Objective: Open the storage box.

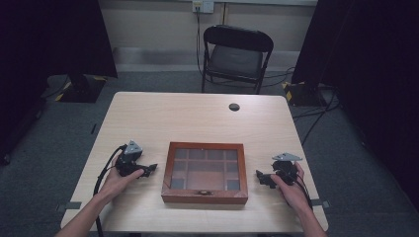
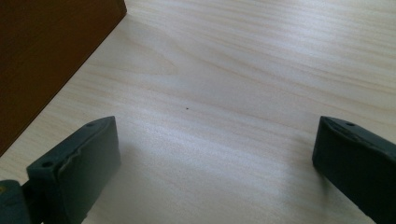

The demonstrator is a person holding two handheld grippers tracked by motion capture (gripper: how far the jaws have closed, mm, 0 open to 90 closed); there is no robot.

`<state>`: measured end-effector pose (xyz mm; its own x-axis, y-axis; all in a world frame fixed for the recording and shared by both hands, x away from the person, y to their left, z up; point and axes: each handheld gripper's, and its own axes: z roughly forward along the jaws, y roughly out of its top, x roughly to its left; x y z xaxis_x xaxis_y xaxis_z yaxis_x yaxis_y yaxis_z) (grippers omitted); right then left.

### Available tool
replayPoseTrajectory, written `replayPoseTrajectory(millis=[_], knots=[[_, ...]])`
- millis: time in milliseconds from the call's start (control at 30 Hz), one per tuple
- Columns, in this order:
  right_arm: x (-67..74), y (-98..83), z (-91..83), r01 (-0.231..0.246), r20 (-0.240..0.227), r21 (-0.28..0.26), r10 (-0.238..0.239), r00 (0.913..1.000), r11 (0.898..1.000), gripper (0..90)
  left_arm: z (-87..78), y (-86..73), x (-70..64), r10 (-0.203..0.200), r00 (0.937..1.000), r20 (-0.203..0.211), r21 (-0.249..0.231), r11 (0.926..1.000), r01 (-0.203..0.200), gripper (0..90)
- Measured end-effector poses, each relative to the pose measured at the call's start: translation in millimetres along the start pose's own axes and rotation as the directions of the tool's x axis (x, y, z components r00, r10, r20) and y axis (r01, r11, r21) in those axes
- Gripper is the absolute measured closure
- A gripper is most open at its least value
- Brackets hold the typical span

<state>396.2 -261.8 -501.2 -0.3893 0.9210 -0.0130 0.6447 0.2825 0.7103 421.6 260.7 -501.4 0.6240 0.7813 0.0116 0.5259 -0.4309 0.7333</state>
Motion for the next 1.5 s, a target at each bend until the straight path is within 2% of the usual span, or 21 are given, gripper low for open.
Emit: replayPoseTrajectory(millis=[167, 233, 333, 433, 567, 600, 733, 767, 800, 833, 900, 1033, 1100, 1200, 1267, 1367, 1500], knots=[[0.0, 0.0, 0.0, 0.000, 0.000, 0.000, 0.000, 1.0000, 1.000, 0.1, 0.1, 1.4, -0.7, -0.006, 1.0000, -0.004, 0.008, 0.9999, 0.006, 13.4], [0.0, 0.0, 0.0, 0.000, 0.000, 0.000, 0.000, 1.0000, 1.000, 0.1, -1.2, 4.7, -1.8, -0.021, 0.9997, -0.010, 0.034, 0.9992, 0.022, 15.0], [0.0, 0.1, 0.1, -0.001, 0.001, 0.000, 0.001, 1.0000, 1.000, 0.1, -2.1, 6.3, -3.9, -0.020, 0.9998, -0.005, 0.054, 0.9983, 0.020, 17.3], [0.0, 0.1, 0.1, -0.001, 0.001, 0.000, 0.001, 1.0000, 1.000, 0.1, -3.9, 10.5, -5.1, -0.025, 0.9992, 0.031, 0.084, 0.9962, 0.022, 19.8], [0.0, 0.1, 0.0, 0.000, 0.000, 0.000, 0.000, 1.0000, 1.000, 0.1, -3.8, 14.6, -5.5, -0.024, 0.9980, 0.058, 0.113, 0.9934, 0.017, 20.8], [0.0, 0.1, 0.0, 0.000, 0.000, 0.000, 0.000, 1.0000, 1.000, 0.1, -4.3, 16.0, -5.2, -0.028, 0.9967, 0.076, 0.112, 0.9935, 0.019, 22.2], [0.0, 0.1, 0.0, 0.000, 0.000, 0.000, 0.000, 1.0000, 1.000, 0.1, -12.6, 23.5, -5.7, -0.049, 0.9944, 0.093, 0.072, 0.9965, 0.042, 24.8], [-0.1, 0.1, 0.0, 0.000, 0.000, 0.000, 0.000, 1.0000, 1.000, 0.1, -14.9, 24.8, -5.1, -0.053, 0.9942, 0.093, 0.062, 0.9969, 0.047, 25.3], [0.0, 0.1, 0.1, 0.000, 0.001, 0.000, 0.000, 1.0000, 1.000, 0.1, -17.4, 26.2, -5.3, -0.075, 0.9929, 0.092, 0.044, 0.9965, 0.071, 25.3], [0.0, 0.1, 0.1, 0.000, 0.001, 0.000, 0.000, 1.0000, 1.000, 0.1, -17.4, 26.2, -5.3, -0.075, 0.9929, 0.092, 0.044, 0.9965, 0.071, 25.3], [0.0, 0.1, 0.1, -0.001, 0.001, 0.000, 0.001, 1.0000, 1.000, 0.1, -24.4, 29.0, -5.0, -0.085, 0.9920, 0.093, 0.009, 0.9963, 0.085, 26.4], [-0.1, 0.1, 0.1, 0.000, 0.000, 0.000, 0.000, 1.0000, 1.000, 0.1, -32.2, 33.2, -6.9, -0.114, 0.9836, 0.139, -0.027, 0.9925, 0.119, 29.7], [0.0, 0.1, 0.1, 0.000, 0.001, 0.000, 0.000, 1.0000, 1.000, 0.1, -34.8, 35.7, -9.4, -0.112, 0.9802, 0.163, -0.036, 0.9922, 0.119, 30.2], [0.0, 0.1, 0.1, -0.001, 0.001, 0.000, 0.001, 1.0000, 1.000, 0.1, -39.6, 43.0, -16.9, -0.081, 0.9778, 0.193, -0.049, 0.9946, 0.092, 33.3], [0.0, 0.1, 0.0, 0.000, 0.000, 0.000, 0.000, 1.0000, 1.000, 0.1, -43.0, 47.5, -23.1, -0.072, 0.9724, 0.222, -0.073, 0.9932, 0.090, 33.4], [0.0, 0.1, 0.1, -0.001, 0.001, 0.000, 0.001, 1.0000, 1.000, 0.1, -46.2, 52.9, -34.8, -0.025, 0.9710, 0.238, -0.084, 0.9954, 0.047, 33.5], [0.0, 0.1, 0.1, -0.001, 0.001, 0.000, 0.001, 1.0000, 1.000, 0.1, -47.8, 58.7, -52.2, 0.020, 0.9648, 0.262, -0.096, 0.9954, 0.005, 34.0]])
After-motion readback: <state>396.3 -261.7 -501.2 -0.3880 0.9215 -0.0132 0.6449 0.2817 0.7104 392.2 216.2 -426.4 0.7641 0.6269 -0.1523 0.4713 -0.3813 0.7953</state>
